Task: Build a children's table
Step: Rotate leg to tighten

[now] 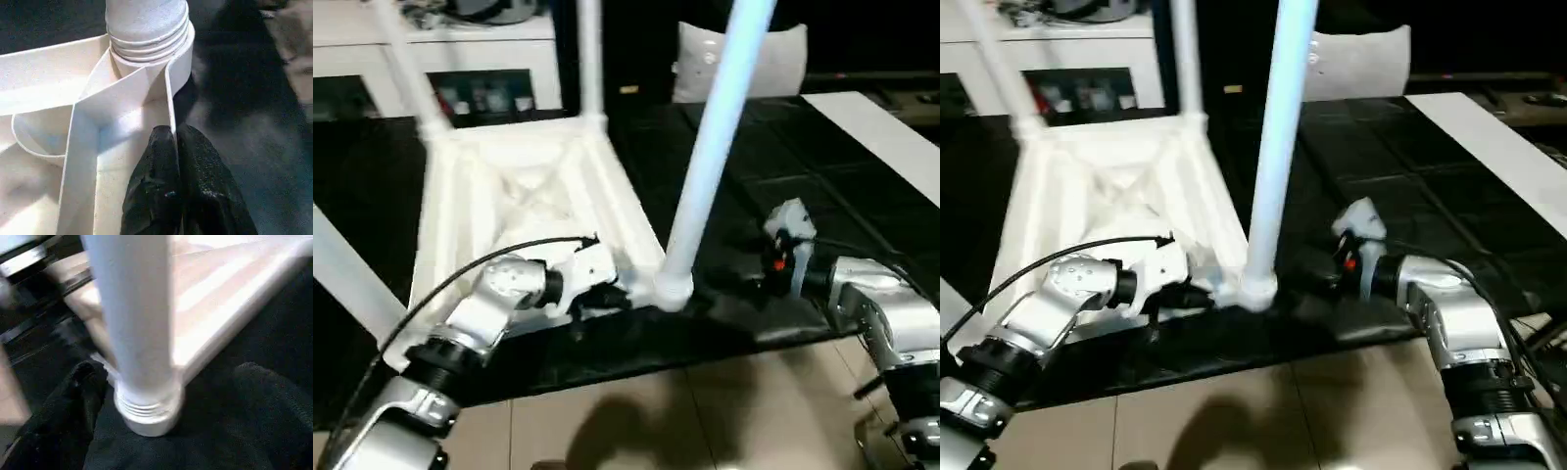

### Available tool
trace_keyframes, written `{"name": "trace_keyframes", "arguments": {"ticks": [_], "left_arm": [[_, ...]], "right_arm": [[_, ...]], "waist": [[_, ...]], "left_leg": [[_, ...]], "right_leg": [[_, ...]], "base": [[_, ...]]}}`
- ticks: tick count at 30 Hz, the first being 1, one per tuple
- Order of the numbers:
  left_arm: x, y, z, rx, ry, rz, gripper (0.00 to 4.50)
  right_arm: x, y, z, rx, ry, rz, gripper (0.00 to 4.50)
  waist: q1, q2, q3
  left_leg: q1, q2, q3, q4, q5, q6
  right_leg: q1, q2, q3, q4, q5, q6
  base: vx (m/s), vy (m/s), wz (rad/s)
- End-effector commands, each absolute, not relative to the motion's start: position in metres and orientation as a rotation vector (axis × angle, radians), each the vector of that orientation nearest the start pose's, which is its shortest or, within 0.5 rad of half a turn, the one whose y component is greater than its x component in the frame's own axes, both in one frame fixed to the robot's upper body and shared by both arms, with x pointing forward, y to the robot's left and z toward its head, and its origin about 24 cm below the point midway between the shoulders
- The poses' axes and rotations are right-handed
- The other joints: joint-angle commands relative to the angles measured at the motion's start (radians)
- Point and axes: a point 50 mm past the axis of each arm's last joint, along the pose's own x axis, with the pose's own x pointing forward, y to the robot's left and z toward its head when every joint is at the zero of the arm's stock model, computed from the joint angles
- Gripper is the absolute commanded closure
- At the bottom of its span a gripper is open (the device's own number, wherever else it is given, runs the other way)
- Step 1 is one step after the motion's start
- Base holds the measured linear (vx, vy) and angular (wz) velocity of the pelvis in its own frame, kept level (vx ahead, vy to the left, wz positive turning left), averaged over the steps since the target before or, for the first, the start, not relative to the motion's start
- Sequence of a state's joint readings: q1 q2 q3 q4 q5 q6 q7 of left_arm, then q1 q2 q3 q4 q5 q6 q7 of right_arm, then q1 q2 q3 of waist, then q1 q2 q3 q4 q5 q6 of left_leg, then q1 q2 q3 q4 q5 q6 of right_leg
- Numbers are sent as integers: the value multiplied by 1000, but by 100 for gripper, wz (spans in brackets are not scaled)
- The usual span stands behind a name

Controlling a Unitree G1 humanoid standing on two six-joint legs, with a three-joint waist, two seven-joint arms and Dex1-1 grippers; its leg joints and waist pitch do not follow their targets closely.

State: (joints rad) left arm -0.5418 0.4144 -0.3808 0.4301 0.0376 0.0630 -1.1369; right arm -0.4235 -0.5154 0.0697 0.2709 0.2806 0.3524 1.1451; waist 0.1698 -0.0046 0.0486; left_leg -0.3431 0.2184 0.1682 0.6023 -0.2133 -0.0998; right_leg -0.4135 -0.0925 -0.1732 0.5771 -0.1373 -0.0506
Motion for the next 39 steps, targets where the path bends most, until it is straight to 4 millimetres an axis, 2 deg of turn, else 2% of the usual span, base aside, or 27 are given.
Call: {"name": "trace_keyframes", "arguments": {"ticks": [1, 4, 6, 9, 11, 17, 21, 26, 28, 30, 32, 33, 34, 35, 36, 37, 38, 39], "left_arm": [[295, 107, 58, 624, 351, -1529, 450], [290, 107, 58, 654, 353, -1615, 450], [287, 104, 59, 657, 349, -1666, 450], [286, 103, 60, 659, 344, -1679, 450], [286, 101, 60, 661, 336, -1692, 450], [287, 104, 58, 678, 346, -1694, 450], [287, 105, 57, 674, 350, -1690, 450], [287, 105, 56, 632, 356, -1671, 450], [287, 102, 57, 552, 359, -1621, 450], [287, 100, 58, 512, 360, -1595, 450], [287, 98, 59, 480, 361, -1574, 450], [288, 95, 61, 442, 364, -1534, 450], [288, 95, 61, 441, 364, -1531, 450], [290, 92, 62, 421, 365, -1474, 450], [293, 89, 63, 409, 366, -1423, 450], [296, 85, 65, 387, 361, -1369, 450], [297, 82, 65, 372, 360, -1334, 450], [299, 80, 66, 356, 356, -1309, 450]], "right_arm": [[295, -186, 88, -110, 331, 1201, 38], [292, -182, 83, -118, 367, 1281, 38], [292, -179, 79, -128, 382, 1310, 71], [292, -176, 78, -122, 387, 1332, 92], [292, -174, 76, -104, 394, 1362, 116], [287, -174, 74, -69, 425, 1425, 164], [286, -174, 72, -49, 430, 1429, 200], [284, -171, 72, 14, 416, 1427, 233], [286, -166, 71, 57, 395, 1349, 237], [287, -163, 71, 59, 383, 1302, 239], [290, -159, 70, 58, 376, 1251, 239], [294, -154, 68, 67, 373, 1157, 239], [295, -154, 68, 68, 373, 1152, 240], [301, -148, 66, 91, 381, 1036, 241], [306, -145, 63, 101, 396, 949, 241], [310, -142, 60, 110, 409, 865, 241], [313, -140, 59, 114, 418, 811, 241], [315, -139, 58, 129, 419, 774, 241]], "waist": [[-3, -7, -75], [5, -5, -76], [8, -4, -76], [17, -6, -76], [17, -7, -75], [18, -9, -76], [19, -10, -77], [19, -10, -76], [17, -10, -75], [14, -10, -73], [6, -9, -70], [-2, -10, -64], [-9, -7, -63], [-25, -1, -58], [-34, -4, -58], [-55, -2, -58], [-76, 6, -61], [-85, 6, -62]], "left_leg": [[2, 24, 2, -64, -113, 73], [-2, 24, 1, -65, -108, 72], [-2, 25, 1, -65, -110, 67], [-1, 24, 2, -64, -110, 61], [-2, 22, 2, -65, -123, 57], [-3, 19, 2, -63, -110, 57], [-3, 22, 1, -63, -103, 58], [-3, 20, 2, -64, -109, 55], [-3, 21, 2, -65, -104, 51], [-2, 18, 2, -65, -120, 44], [-1, 16, 2, -66, -139, 35], [4, 9, 3, -64, -171, 32], [6, 8, 3, -64, -184, 27], [13, 1, 0, -59, -226, 19], [13, 1, -2, -57, -236, 14], [8, 3, -8, -55, -256, 4], [7, 11, -15, -54, -288, 3], [2, 18, -19, -57, -296, 6]], "right_leg": [[64, -69, 66, -73, -376, -43], [67, -70, 68, -67, -363, -54], [67, -72, 68, -68, -369, -57], [66, -72, 69, -68, -382, -53], [68, -72, 66, -73, -412, -40], [67, -68, 65, -75, -421, -16], [66, -68, 67, -70, -396, -27], [67, -69, 65, -75, -422, -19], [68, -70, 66, -74, -419, -21], [66, -70, 62, -82, -452, -7], [65, -70, 58, -87, -489, 7], [62, -67, 50, -103, -545, 29], [61, -67, 46, -106, -567, 36], [58, -64, 28, -125, -632, 73], [59, -62, 21, -131, -640, 85], [65, -61, 5, -137, -647, 102], [76, -61, -13, -147, -642, 120], [87, -63, -18, -148, -624, 128]], "base": [[0, 0, 0], [0, 0, 0], [0, 0, 0], [0, 0, 0], [0, 0, 0], [0, 0, 0], [0, 0, 0], [0, 0, 0], [0, 0, 0], [0, 0, 0], [0, 0, 0], [0, 0, 0], [0, 0, 0], [0, 0, 0], [0, 0, 0], [0, 0, 0], [0, 0, 0], [0, 0, 0]]}}
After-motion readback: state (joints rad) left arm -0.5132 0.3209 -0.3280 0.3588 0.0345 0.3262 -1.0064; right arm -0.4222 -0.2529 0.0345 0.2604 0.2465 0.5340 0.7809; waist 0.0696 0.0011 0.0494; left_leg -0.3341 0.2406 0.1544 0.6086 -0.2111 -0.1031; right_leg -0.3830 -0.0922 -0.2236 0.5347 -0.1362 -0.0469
